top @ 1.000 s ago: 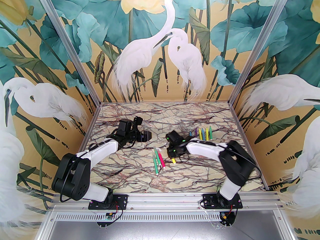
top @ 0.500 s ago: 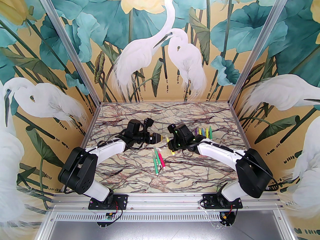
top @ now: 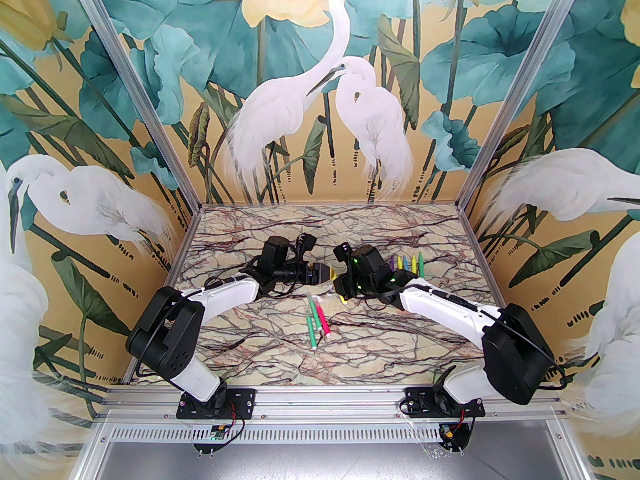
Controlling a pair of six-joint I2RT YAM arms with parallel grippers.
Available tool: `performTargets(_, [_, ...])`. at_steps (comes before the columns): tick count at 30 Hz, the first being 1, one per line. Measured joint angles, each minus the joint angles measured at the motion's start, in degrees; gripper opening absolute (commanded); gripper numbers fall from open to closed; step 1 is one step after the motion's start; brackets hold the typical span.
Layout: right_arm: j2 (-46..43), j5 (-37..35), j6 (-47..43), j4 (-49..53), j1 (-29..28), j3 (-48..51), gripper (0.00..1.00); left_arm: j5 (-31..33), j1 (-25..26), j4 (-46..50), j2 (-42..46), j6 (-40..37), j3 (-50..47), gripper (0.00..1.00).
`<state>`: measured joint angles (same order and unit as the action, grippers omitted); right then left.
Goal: Open the pen caps
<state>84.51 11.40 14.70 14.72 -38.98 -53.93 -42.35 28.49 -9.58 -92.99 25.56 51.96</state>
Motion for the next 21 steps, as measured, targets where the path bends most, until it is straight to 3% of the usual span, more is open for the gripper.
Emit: performTargets(21, [0.0, 2.2, -1.2, -0.4, 0.0, 0.0, 0.00, -1.3, 0.0, -1.8, -2.7, 1.9, 1.4, 0.30])
